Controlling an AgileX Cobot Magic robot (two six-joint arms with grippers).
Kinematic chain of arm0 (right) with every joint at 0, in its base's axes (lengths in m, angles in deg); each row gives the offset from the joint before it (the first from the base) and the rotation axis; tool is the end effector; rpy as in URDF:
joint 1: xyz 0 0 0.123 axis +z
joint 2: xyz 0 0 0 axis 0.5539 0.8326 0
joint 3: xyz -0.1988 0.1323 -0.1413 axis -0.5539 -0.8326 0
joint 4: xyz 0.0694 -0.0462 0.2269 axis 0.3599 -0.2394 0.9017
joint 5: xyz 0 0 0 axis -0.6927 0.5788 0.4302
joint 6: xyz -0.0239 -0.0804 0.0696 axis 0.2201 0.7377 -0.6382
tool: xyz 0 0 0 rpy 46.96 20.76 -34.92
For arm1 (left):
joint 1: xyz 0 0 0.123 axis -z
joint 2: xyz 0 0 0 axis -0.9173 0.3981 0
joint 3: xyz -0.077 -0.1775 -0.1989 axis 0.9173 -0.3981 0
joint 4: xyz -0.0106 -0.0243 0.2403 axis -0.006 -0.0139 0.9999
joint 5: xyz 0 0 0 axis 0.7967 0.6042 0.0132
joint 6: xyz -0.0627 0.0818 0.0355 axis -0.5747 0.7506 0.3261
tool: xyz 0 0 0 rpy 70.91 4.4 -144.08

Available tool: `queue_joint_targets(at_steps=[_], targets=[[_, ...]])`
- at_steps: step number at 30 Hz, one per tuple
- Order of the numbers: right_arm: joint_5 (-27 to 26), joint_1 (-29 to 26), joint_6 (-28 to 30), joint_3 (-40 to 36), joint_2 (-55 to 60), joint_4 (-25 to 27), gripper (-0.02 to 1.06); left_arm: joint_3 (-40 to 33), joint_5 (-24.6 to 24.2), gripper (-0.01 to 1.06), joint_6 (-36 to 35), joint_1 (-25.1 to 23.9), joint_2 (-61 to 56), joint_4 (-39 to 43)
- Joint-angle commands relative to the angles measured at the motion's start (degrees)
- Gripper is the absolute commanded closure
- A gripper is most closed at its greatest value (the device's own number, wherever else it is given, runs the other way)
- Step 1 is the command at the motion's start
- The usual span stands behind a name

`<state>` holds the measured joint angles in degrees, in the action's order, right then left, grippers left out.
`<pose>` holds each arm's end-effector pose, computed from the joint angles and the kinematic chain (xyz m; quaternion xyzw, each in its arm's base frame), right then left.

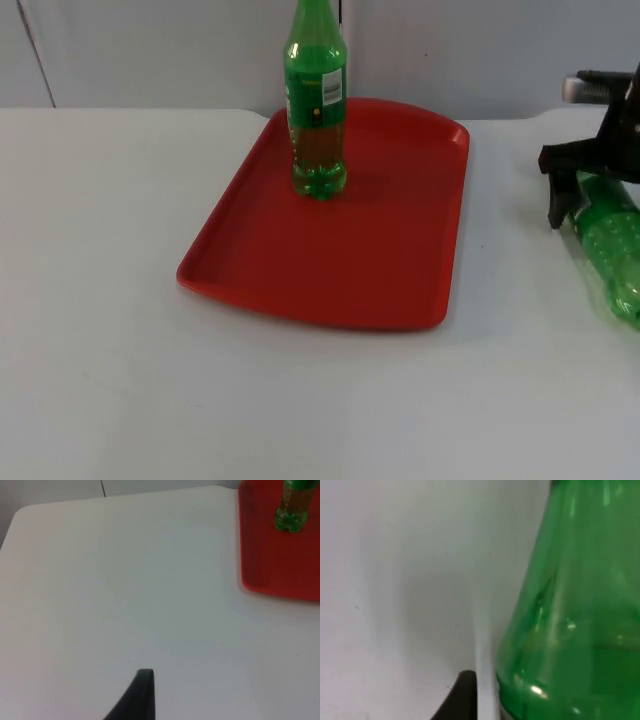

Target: Place the bottle upright on the tray.

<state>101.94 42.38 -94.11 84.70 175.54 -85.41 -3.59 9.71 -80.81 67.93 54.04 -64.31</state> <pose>0.4651 0.0699 0.0882 0.0121 0.9966 0.0060 0.0813 0.0097 -0.0063 0.2621 0.0517 0.8572 -0.0144 0.5122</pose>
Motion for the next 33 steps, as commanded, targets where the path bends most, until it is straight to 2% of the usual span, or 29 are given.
queue_joint_targets(at_steps=[1, 3, 4, 5, 9, 10, 11, 12, 28, 33], targets=[[0.94, -0.21, -0.25, 0.12, 0.49, -0.31, 0.17, -0.16, 0.0, 0.0, -0.08, -0.09, -0.24, 0.07], [1.03, -0.21, -0.25, 0.12, 0.93, 0.07, 0.23, -0.16, 0.0, 0.0, -0.08, -0.09, -0.24, 0.07], [1.03, -0.21, -0.4, 0.12, 0.93, 0.07, 0.31, -0.16, 0.0, 0.0, -0.08, -0.09, -0.24, 0.07], [1.03, -0.21, -0.4, 0.12, 0.93, 0.07, 0.31, -0.16, 0.0, 0.0, -0.08, -0.09, -0.24, 0.07], [1.61, -0.21, -0.49, 0.12, 0.64, -0.14, 0.83, -0.16, 0.0, 0.0, -0.08, -0.09, -0.24, 0.07], [1.61, -0.21, -0.49, 0.12, 0.49, -0.14, 0.89, -0.16, 0.0, 0.0, -0.08, -0.09, -0.24, 0.07], [1.61, -0.21, -0.49, 0.12, 0.49, -0.14, 0.89, -0.16, 0.0, 0.0, -0.08, -0.09, -0.24, 0.07], [1.61, -0.21, -0.23, 0.12, 0.04, -0.14, 1.04, -0.16, 0.0, 0.0, -0.08, -0.09, -0.24, 0.07], [2.33, 0.17, 5.79, 0.12, -16.05, 0.1, 1.05, -0.16, 0.0, 0.0, -0.08, -0.09, -0.24, 0.07], [1.51, 1.88, 7.7, 0.12, -21.49, 0.51, 1.05, -0.16, 0.0, 0.0, -0.08, -0.09, -0.24, 0.07]])
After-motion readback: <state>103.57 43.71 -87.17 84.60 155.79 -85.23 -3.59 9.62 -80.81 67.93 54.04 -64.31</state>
